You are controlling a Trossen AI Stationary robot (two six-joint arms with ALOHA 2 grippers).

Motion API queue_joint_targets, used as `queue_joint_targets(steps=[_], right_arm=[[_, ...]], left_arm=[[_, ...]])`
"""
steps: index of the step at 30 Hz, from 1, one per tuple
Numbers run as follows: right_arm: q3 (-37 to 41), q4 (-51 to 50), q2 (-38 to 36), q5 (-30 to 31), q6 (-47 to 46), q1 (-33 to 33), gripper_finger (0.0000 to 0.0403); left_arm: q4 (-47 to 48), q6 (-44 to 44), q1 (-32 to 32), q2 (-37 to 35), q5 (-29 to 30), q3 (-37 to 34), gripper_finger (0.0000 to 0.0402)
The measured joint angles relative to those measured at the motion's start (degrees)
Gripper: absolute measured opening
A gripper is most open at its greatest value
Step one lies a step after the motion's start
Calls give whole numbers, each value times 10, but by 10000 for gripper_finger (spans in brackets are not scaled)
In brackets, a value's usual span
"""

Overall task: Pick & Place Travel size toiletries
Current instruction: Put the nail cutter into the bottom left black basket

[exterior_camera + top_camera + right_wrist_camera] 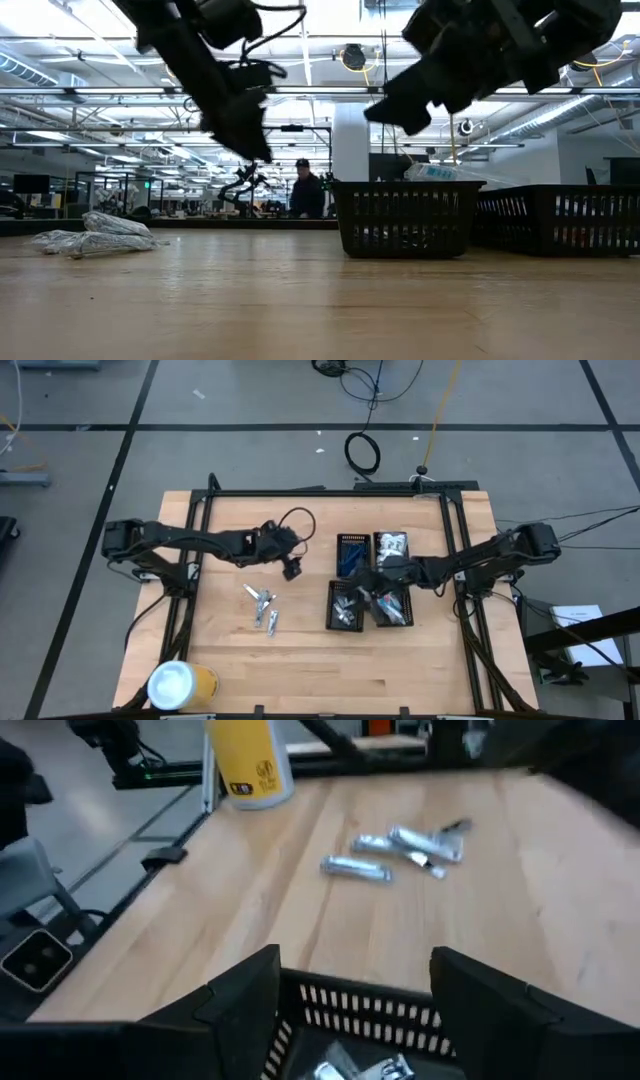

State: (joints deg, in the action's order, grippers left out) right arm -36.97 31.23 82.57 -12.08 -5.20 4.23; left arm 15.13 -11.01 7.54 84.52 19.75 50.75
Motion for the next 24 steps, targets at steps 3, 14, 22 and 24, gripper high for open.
queue_joint_targets(steps=[3,14,22,24], right_arm=[[0,2,-28,0,38,-1,244],[0,-30,-101,0,85,-11,238],[0,-50,-100,0,72,-11,238],[0,-50,-101,0,58,-11,238]], left_arm=[[104,-92,-15,-15,-62,3,340],[335,-412,-122,23,-156,4,340],[318,-553,-168,46,-172,4,340],[320,-575,-172,45,-177,4,340]])
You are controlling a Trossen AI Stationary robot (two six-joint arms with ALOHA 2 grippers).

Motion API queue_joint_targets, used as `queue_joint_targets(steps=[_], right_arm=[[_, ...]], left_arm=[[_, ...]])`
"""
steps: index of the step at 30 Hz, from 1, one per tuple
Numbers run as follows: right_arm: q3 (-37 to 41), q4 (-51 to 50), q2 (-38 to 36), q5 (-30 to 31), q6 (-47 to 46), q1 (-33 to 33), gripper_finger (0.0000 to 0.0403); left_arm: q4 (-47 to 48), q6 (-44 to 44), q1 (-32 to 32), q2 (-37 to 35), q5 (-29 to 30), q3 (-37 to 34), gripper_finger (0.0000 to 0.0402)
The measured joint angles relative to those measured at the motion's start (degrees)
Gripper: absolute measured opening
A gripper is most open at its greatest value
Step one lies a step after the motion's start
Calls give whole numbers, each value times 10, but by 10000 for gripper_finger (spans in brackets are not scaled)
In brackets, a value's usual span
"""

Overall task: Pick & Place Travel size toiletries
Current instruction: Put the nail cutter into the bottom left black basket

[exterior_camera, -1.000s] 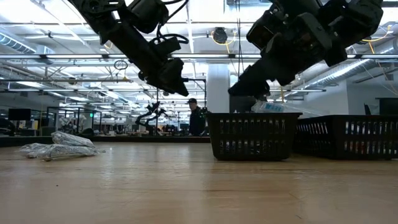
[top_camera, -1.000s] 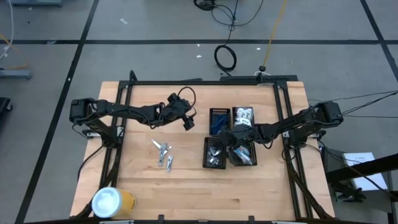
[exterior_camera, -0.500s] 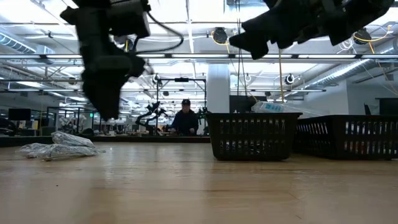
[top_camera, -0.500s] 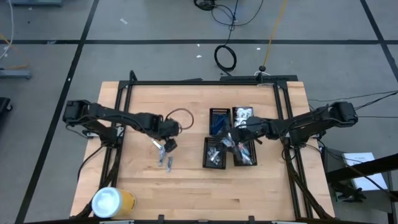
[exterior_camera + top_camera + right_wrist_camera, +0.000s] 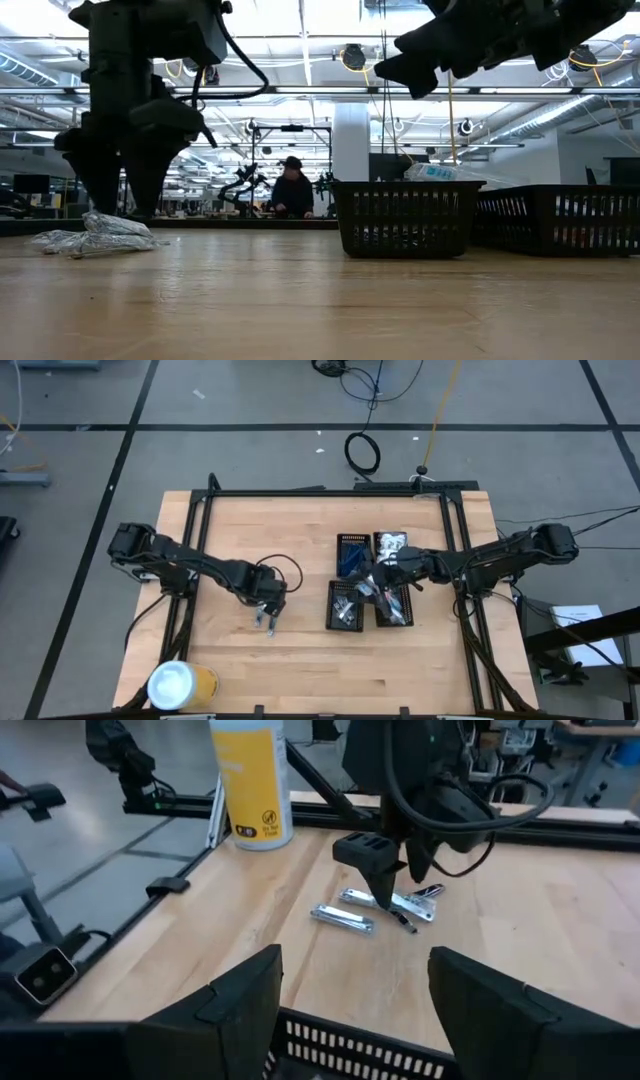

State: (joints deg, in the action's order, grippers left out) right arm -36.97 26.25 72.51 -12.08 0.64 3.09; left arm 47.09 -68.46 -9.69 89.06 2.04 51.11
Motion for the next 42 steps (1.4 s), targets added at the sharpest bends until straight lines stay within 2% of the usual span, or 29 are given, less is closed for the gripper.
queue_joint_targets(steps=[9,14,21,24,33,42], right_arm=[[0,-14,0,0,-68,4,238],[0,-9,0,0,-70,20,238],[0,-1,0,1,-69,37,238],[0,0,0,2,-69,38,238],[0,1,0,3,-70,38,238],[0,0,0,2,-71,38,238]], left_arm=[[22,-44,-14,27,-17,0,340],[22,-43,-12,67,-37,1,339],[21,-71,-14,73,-37,2,335],[20,-85,-14,72,-38,2,306],[-36,-66,-14,73,-37,1,178],[-56,-41,-12,74,-37,0,123]])
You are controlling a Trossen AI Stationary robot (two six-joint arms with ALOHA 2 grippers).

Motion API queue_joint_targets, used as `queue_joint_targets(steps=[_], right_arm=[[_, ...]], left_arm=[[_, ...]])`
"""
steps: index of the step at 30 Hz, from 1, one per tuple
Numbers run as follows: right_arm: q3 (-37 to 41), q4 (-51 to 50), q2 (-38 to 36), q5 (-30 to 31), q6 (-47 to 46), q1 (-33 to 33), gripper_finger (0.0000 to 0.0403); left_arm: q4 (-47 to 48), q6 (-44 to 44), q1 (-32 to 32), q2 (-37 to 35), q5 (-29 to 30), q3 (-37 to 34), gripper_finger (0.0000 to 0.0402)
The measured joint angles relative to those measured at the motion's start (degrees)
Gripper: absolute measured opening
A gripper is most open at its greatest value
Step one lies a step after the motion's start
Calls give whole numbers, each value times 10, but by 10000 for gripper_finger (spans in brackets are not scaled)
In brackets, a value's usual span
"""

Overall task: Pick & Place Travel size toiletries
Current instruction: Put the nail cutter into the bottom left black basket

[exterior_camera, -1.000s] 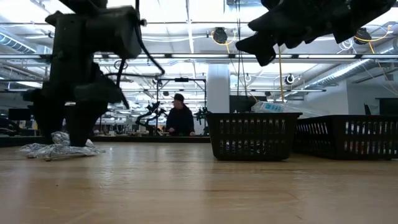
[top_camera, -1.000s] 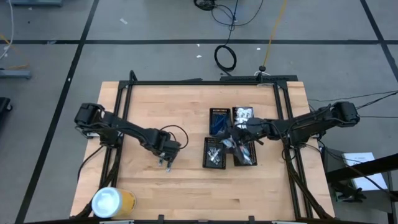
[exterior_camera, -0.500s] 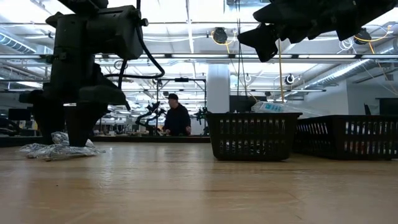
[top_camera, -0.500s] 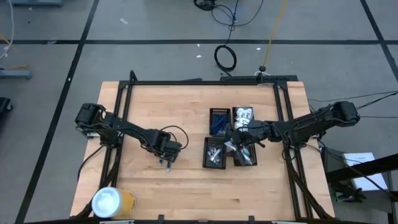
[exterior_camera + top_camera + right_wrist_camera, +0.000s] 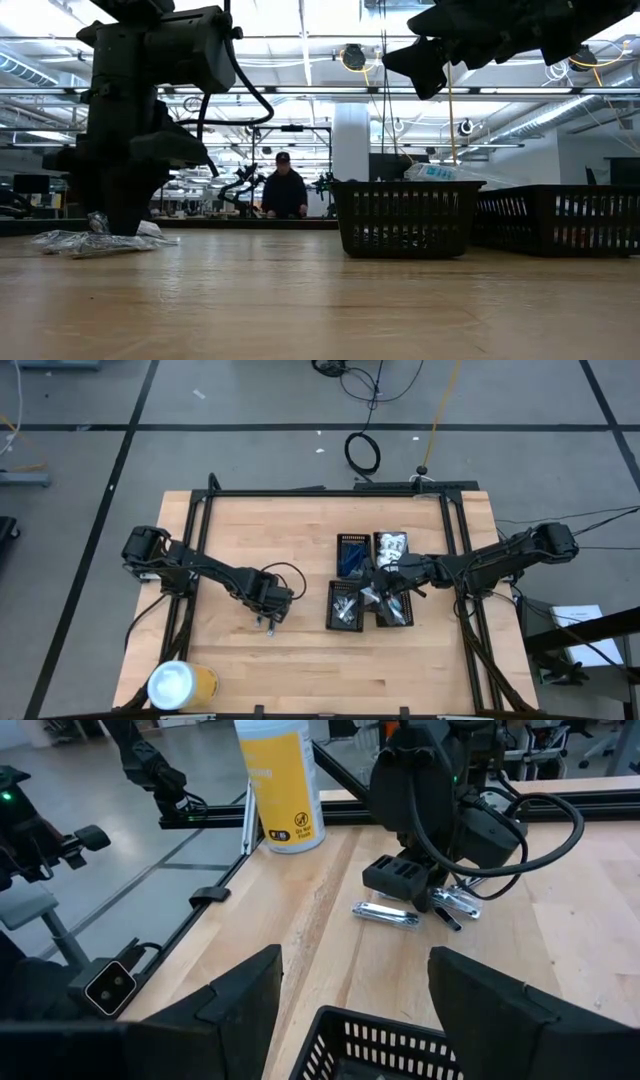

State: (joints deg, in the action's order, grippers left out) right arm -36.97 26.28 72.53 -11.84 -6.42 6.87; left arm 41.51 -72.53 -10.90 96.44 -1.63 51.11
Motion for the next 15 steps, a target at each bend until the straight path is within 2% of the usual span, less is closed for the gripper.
queue_joint_targets(steps=[15], right_arm=[[0,0,0,0,0,0,238]], left_arm=[[-1,4,0,0,-2,0,106]])
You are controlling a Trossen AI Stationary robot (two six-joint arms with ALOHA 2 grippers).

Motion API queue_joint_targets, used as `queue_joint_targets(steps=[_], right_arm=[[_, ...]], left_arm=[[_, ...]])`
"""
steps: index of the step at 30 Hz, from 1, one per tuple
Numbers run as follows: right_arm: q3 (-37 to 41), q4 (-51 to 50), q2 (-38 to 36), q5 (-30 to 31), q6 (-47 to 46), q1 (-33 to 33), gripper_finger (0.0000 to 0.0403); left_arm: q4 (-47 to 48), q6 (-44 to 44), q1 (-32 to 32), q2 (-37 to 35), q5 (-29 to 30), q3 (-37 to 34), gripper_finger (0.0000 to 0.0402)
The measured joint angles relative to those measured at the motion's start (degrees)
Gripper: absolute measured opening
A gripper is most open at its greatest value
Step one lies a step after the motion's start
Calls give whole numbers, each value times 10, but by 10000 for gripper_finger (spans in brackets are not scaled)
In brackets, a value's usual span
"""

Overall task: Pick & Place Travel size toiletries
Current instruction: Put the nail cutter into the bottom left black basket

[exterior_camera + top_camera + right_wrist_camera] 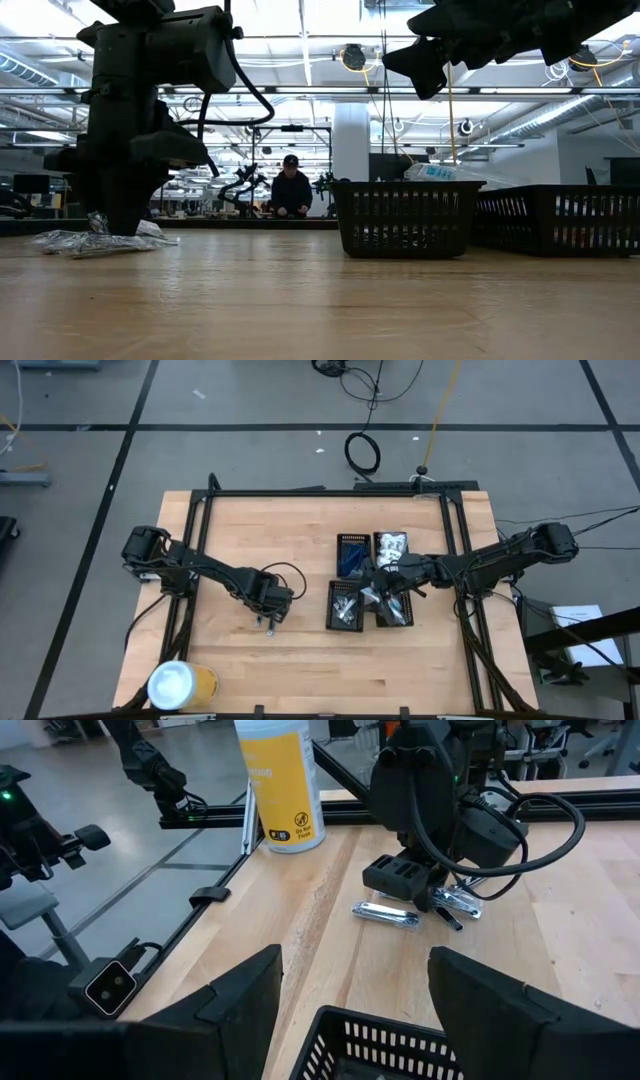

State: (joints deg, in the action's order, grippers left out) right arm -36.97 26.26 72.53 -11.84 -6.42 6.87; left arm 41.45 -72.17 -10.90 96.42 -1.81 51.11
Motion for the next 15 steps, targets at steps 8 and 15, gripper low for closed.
queue_joint_targets(steps=[8,15], right_arm=[[0,0,0,0,-3,0,238],[0,0,0,0,-4,0,238]], left_arm=[[12,1,0,1,2,6,105],[49,37,-2,2,39,47,42]])
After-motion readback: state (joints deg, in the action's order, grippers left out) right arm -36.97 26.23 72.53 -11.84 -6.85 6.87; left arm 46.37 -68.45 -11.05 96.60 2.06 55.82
